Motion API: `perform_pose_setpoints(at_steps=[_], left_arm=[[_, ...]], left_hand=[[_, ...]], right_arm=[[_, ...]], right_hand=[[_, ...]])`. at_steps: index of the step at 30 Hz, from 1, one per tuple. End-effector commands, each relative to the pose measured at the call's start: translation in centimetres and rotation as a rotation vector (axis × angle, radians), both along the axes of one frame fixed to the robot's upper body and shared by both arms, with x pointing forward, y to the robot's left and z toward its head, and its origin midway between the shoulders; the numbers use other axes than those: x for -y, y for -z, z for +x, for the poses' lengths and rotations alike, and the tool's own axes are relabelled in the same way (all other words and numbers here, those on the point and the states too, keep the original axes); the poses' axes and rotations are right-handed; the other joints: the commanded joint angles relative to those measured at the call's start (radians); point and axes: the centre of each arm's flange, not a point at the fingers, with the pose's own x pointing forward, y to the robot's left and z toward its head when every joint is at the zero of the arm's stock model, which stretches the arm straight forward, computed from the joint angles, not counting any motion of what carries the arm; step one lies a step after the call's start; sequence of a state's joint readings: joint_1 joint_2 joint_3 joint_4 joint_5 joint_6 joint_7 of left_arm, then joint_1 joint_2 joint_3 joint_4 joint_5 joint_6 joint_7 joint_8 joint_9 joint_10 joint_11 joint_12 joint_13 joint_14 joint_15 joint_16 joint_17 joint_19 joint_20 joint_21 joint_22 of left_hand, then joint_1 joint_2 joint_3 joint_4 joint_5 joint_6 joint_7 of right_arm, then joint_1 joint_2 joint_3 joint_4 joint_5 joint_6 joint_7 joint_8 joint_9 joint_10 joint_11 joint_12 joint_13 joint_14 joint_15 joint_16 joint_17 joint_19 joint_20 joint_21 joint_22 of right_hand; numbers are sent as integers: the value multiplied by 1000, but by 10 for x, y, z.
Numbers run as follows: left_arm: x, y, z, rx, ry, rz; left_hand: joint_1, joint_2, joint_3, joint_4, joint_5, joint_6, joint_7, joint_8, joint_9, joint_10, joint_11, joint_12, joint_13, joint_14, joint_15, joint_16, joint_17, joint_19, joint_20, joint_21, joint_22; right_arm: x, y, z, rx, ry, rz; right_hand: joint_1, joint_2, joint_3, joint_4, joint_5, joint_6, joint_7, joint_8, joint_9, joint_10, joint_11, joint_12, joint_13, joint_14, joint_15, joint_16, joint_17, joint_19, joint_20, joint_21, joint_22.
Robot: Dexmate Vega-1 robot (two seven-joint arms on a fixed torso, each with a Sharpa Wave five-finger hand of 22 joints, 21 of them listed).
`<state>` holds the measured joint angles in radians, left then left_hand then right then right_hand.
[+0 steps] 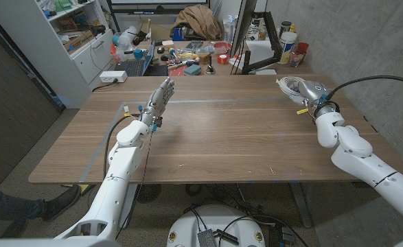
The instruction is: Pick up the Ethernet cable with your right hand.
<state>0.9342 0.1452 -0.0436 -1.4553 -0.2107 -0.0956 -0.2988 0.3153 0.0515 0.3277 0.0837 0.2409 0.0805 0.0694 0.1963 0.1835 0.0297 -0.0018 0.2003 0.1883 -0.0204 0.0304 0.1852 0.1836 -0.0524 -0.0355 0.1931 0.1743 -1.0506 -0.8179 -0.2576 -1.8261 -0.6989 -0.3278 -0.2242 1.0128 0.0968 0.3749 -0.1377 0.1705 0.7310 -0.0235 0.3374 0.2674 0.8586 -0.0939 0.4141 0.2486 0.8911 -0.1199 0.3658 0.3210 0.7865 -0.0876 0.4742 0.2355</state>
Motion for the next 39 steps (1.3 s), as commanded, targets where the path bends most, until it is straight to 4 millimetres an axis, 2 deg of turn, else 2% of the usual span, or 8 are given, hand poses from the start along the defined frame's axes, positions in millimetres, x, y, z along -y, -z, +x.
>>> perform_pose_setpoints(at_steps=[1, 9, 26, 39], left_arm=[[4, -1, 1, -1, 9, 8], [5, -3, 1, 2, 7, 12], [8, -3, -5, 15, 8, 10], [7, -1, 0, 1, 14, 15]], left_hand=[[8, 7, -3, 0, 3, 6, 2, 2, 3, 2, 1, 2, 3, -5, 0, 3, 3, -10, -15, 8, 6], [9, 7, -4, 0, 3, 7, 1, 2, 3, 2, 0, 2, 3, -5, 0, 3, 3, -11, -15, 8, 6], [10, 8, -6, -1, 2, 7, 1, 2, 3, 3, 3, 3, 3, -6, 0, 3, 3, -11, -14, 8, 6], [11, 8, -8, -1, 2, 8, 3, 2, 4, 2, 1, 2, 3, -6, 1, 4, 3, -12, -14, 8, 6]], right_arm=[[-3, -8, -11, 34, -15, -11], [-4, -13, -16, 55, -24, -19], [-11, -13, -17, 72, -42, -38], [-15, -10, -16, 75, -39, -44]], right_hand=[[2, 14, -7, 2, 6, 93, -87, 7, 2, 7, 4, 1, 1, 6, -110, -4, 3, -4, -87, 9, 5], [3, 15, -9, 2, 6, 94, -86, 6, 3, 9, 0, 1, 1, 9, -111, -6, 4, -4, -88, 14, 4], [2, 16, -13, 4, 6, 96, -85, 5, 5, 14, 8, 1, 2, 12, -111, -9, 5, -4, -87, 20, 4], [2, 16, -16, 3, 6, 97, -85, 4, 6, 12, 4, -1, 2, 13, -112, -13, 6, -6, -87, 25, 3]])
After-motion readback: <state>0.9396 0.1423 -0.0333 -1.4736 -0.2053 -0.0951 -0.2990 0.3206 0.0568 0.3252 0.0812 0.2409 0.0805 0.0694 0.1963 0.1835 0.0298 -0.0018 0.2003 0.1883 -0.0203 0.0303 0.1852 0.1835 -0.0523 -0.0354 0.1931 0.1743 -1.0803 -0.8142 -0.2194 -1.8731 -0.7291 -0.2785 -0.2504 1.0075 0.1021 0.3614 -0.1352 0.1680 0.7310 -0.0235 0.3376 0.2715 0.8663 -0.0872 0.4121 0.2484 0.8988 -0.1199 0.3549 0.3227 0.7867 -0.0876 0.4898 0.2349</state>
